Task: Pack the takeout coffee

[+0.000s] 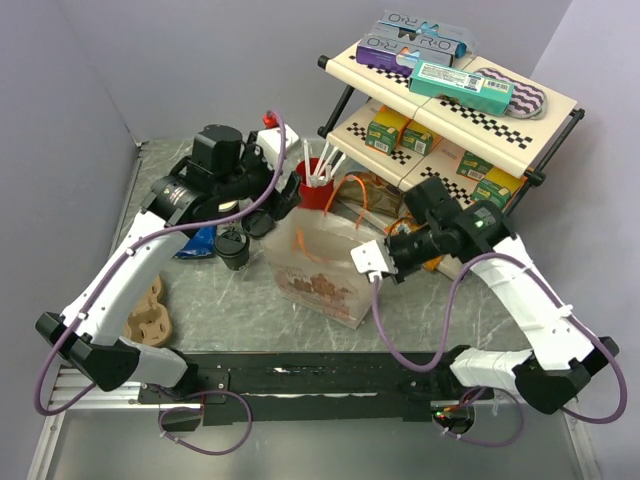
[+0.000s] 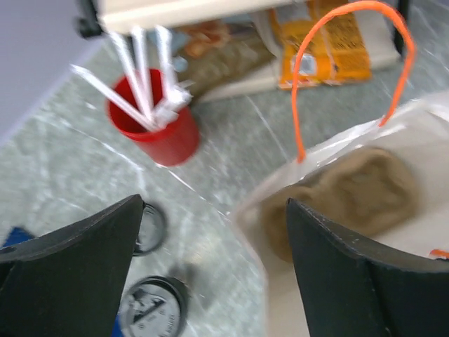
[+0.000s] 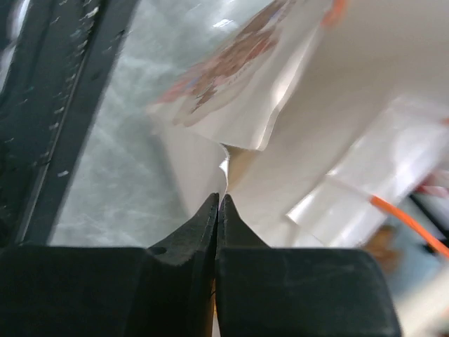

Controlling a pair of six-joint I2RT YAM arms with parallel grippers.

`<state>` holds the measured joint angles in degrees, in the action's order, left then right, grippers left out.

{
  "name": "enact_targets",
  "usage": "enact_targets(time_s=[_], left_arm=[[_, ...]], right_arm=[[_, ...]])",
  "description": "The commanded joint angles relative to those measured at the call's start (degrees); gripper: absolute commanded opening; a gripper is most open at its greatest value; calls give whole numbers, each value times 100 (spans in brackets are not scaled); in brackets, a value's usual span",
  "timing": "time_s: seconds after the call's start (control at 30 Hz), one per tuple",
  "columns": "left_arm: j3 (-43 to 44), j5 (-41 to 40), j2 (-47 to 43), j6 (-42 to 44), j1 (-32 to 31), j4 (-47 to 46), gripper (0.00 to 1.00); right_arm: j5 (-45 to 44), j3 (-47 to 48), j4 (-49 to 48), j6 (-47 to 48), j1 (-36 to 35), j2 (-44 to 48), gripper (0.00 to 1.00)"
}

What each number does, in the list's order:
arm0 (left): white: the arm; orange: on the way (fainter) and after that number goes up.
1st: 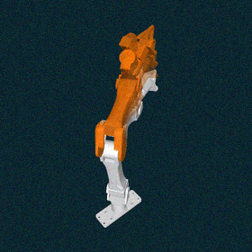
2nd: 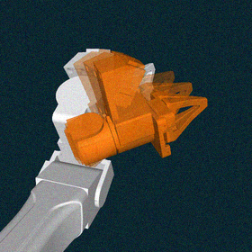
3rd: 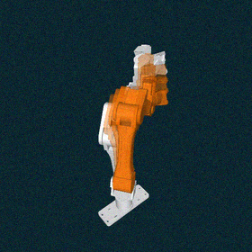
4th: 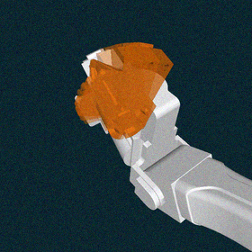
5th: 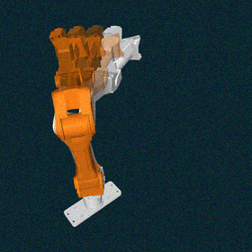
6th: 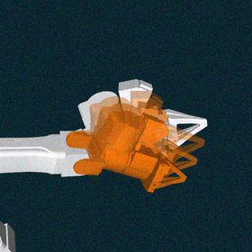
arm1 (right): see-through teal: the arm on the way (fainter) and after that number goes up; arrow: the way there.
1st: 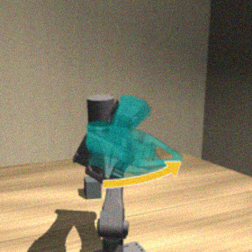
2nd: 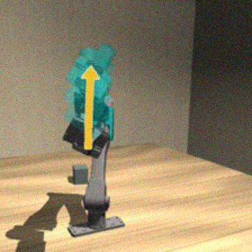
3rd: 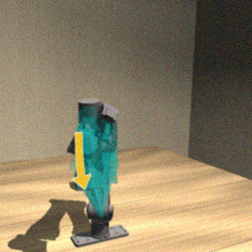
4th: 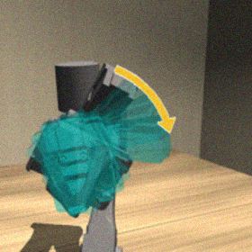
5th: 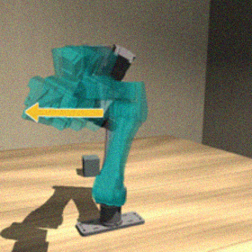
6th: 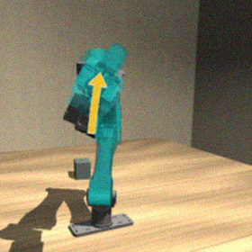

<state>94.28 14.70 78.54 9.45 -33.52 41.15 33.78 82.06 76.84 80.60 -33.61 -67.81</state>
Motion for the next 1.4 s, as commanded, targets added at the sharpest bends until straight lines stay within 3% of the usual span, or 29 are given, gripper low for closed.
enact_targets(time_s=[0.0,0.03,0.13,0.27,0.3,0.4,0.5,0.57,0.73,0.87,0.97,1.13,1.37], left_arm=[[310,-230,-199,311,205,-607,90],[328,-239,-243,329,240,-686,91],[354,-266,-278,399,328,-871,91],[363,-292,-340,417,390,-1003,92],[354,-301,-340,417,399,-1003,93],[319,-266,-401,408,416,-986,93],[240,-248,-463,400,416,-977,93],[222,-266,-480,373,416,-977,94],[-5,190,-699,521,425,-951,94],[-1364,1155,-1516,662,425,-1380,96],[-1807,1737,-1913,453,408,-1504,99],[-1317,1949,-1518,92,407,-1293,99],[-930,2046,-1394,170,407,-1487,99]], right_arm=[[365,1590,262,-236,-138,-117,0],[505,2177,192,-351,-146,-188,0],[638,2726,-46,-817,-155,-399,0],[481,1728,-546,-1152,-199,-49,0],[446,1438,-625,-1169,-216,204,10],[366,479,-416,-1107,-611,644,63],[436,223,-721,-1975,-981,918,81],[332,266,-1482,-2746,-990,998,89],[-248,565,-2136,-3600,-990,866,89],[-398,320,-3040,-4051,-955,1033,90],[-740,354,-3254,-4333,-893,946,89],[-1513,241,-3684,-4386,-797,796,86],[-822,424,-3351,-3825,-647,-170,79]])
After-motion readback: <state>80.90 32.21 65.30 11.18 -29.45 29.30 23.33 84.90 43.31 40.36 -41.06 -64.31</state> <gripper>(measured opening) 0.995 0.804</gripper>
